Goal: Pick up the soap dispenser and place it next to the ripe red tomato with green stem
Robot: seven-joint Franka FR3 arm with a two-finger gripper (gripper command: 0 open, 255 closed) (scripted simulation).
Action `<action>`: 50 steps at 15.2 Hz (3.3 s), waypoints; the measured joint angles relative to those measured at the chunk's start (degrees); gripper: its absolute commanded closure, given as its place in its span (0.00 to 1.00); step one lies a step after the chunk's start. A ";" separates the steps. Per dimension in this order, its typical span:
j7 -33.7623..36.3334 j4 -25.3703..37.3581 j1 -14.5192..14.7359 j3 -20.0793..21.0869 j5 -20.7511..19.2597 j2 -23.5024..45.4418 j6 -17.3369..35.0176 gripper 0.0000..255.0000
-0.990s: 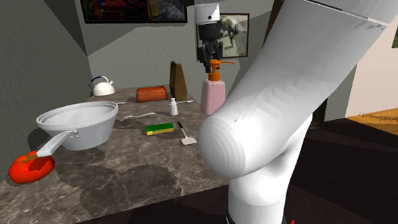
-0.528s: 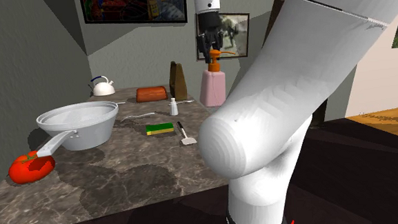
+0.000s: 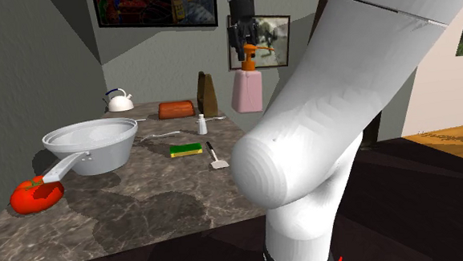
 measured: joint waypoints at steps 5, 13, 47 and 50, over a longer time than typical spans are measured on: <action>-0.97 4.98 0.19 0.08 0.48 1.11 -3.82 1.00; -2.17 13.13 0.59 0.27 1.34 3.45 -9.66 1.00; 38.21 46.92 17.19 25.26 8.78 33.34 -20.15 1.00; 40.80 60.48 19.54 26.36 8.15 42.33 -25.03 1.00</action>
